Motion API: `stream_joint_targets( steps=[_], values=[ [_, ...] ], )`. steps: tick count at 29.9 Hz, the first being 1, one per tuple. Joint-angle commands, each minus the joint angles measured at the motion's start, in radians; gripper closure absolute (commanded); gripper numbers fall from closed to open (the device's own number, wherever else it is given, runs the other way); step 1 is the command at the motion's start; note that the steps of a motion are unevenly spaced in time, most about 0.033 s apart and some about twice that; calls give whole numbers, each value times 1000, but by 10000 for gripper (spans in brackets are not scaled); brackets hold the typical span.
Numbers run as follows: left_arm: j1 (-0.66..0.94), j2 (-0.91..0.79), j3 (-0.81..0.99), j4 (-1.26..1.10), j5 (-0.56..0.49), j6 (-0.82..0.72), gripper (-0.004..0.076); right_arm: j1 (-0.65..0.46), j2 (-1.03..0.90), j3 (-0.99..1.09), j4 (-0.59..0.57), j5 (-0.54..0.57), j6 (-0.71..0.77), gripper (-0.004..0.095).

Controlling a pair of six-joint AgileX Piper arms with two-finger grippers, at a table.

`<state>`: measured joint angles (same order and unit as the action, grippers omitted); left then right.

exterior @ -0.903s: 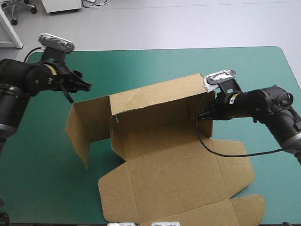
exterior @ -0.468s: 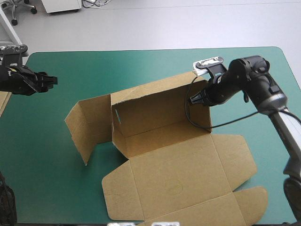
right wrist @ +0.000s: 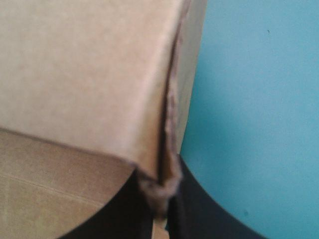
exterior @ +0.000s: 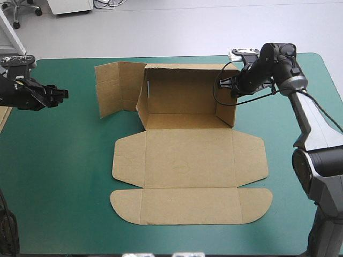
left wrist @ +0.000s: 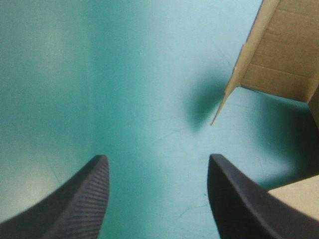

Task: Fold the box

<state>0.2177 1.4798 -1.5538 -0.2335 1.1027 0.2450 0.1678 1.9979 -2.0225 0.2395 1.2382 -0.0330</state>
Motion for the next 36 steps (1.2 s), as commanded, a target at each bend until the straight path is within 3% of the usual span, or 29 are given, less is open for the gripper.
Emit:
stream_joint_targets(
  steps=[1,6,9,11,15,17,28,33,36],
  values=[
    [1,-35,-25,-27,-50,3,302,-6,-27,-36,58,3,-120,926],
    [1,-35,-25,-30,-48,3,302,-6,-11,-36,63,-62,-151,884],
    [1,-35,-25,-30,-48,3,302,-6,-11,-36,56,-69,-141,809],
    [1,-35,-25,-30,-46,3,302,-10,-11,-36,54,-72,-146,686],
    [1,-35,-25,-31,-55,3,302,-11,-15,-36,38,-62,-146,295],
    [1,-35,-25,-38,-64,3,302,-11,-22,-36,36,-75,-134,184],
    [1,-35,-25,-68,-106,40,302,-11,-145,6,44,-123,-135,167],
    [1,-35,-25,-68,-110,48,302,-2,-253,138,40,-160,-146,167],
    [1,-35,-25,-68,-113,48,302,13,-334,282,33,-240,-165,173]
  ],
)
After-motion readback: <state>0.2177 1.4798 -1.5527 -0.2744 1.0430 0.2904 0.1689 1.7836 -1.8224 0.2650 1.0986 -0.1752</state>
